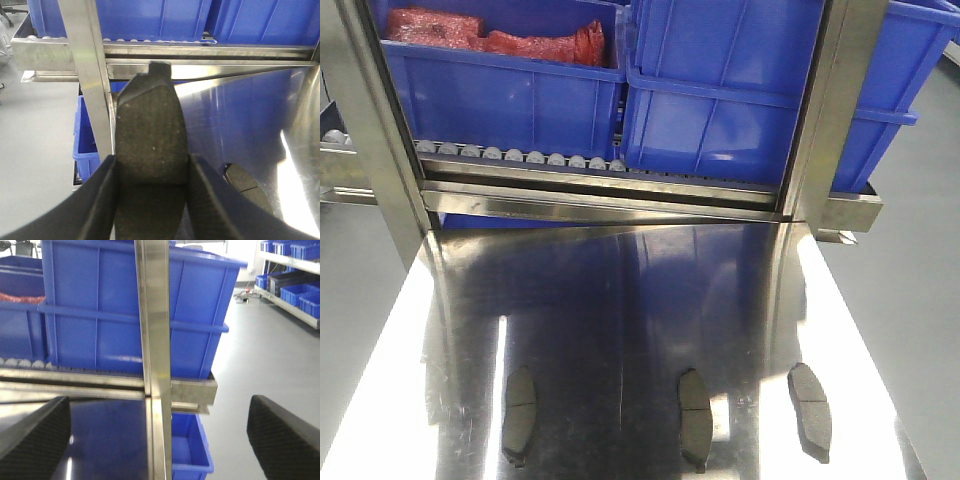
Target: Move and align brake pads A on conveyor
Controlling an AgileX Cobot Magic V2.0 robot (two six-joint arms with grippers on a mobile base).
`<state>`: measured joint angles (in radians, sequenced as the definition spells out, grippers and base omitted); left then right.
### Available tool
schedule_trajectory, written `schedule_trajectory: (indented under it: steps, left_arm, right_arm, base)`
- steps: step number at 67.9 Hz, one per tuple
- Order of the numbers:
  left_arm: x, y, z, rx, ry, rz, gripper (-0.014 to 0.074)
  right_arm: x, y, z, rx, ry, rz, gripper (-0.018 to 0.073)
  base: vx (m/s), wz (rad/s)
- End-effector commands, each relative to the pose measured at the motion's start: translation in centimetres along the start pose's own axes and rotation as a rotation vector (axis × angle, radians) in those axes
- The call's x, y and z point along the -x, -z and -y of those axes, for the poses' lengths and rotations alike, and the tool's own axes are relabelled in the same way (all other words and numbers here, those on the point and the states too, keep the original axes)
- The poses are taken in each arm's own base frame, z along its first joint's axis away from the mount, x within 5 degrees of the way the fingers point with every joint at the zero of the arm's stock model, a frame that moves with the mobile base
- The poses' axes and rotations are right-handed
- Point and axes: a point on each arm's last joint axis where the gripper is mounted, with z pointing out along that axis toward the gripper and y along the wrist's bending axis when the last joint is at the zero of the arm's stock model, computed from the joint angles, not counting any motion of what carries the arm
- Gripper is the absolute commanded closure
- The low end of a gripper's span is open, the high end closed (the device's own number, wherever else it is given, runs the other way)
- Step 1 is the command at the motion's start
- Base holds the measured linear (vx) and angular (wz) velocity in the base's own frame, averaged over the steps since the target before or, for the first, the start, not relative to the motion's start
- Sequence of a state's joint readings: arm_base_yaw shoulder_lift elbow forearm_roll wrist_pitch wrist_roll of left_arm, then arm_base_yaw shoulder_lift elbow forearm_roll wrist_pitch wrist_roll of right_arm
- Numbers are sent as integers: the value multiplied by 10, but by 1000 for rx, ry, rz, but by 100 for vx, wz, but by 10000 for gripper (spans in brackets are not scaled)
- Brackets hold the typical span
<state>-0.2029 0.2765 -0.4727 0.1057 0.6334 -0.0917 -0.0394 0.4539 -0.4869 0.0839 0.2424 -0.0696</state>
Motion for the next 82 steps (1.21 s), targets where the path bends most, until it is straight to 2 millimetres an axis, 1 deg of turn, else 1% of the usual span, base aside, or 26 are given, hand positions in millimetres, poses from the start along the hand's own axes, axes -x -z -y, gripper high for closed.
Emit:
schedule_trajectory:
  steps: [1, 6, 16, 25, 34, 43, 51, 66, 74, 82]
  left_arm:
    - [16, 4, 1, -9, -6, 114, 602]
    - [16, 4, 1, -9, -6, 114, 602]
    - [16, 4, 1, -9, -6, 114, 602]
    - [16, 4, 1, -9, -6, 114, 602]
    - [16, 4, 1, -9, -6, 114, 602]
    - [16, 4, 1, -9, -6, 114, 602]
    - [16, 4, 1, -9, -6, 114, 602]
    - [16, 4, 1, -9, -6, 114, 602]
    - [16, 4, 1, -9, -6, 114, 602]
    - [16, 4, 1, -9, -6, 114, 602]
  right_arm:
    - [31, -5, 1, -11, 1, 87, -158]
    - [42, -12, 0, -4, -19, 34, -145]
    - [57, -36, -1, 8, -20, -150, -115]
    - [66, -56, -1, 17, -39, -269, -101]
    - [60, -79, -1, 12, -95, -405, -98]
    - [41, -102, -1, 8, -108, -572, -93]
    - [19, -120, -3, 9, -120, -734, -91]
    - [-16, -149, -34, 70, -128, -925, -87]
    - [-40, -164, -51, 84, -127, -1032, -83]
    - [-64, -175, -68, 103, -89, -1128, -80]
  base:
    - [0, 0]
    - [0, 0]
    - [0, 0]
    - [0, 0]
    - [0, 0]
    - [0, 0]
    - [0, 0]
    - [0, 0]
    - [0, 0]
    - [0, 0]
